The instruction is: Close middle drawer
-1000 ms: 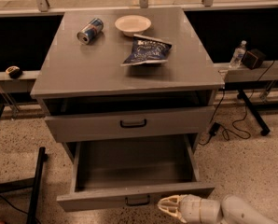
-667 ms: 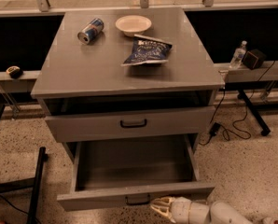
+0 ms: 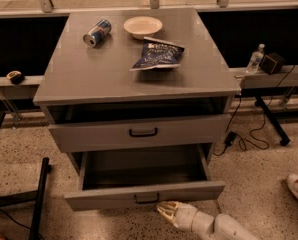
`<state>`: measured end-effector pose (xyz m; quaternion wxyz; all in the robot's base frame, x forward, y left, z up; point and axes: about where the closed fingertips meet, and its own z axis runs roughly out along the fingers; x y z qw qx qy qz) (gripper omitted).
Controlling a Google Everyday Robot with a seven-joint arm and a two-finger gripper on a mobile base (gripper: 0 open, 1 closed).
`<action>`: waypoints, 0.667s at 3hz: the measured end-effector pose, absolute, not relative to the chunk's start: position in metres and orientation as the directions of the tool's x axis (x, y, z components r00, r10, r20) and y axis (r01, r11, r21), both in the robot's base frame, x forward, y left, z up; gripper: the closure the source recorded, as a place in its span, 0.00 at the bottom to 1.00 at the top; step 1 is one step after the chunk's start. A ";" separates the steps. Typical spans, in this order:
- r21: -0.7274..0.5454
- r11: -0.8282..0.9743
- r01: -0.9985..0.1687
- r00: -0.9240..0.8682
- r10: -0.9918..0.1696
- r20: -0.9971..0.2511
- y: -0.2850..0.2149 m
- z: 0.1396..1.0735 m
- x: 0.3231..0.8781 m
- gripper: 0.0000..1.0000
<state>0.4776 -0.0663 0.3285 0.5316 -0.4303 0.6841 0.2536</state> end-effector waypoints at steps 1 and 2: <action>-0.062 0.575 -0.816 -0.100 -0.246 -0.964 -0.068 0.324 0.525 1.00; -0.024 0.635 -0.772 -0.138 -0.206 -0.969 -0.082 0.320 0.579 1.00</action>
Offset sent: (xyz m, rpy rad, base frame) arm 0.1679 -0.0359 -0.0136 0.1345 0.0597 -0.2492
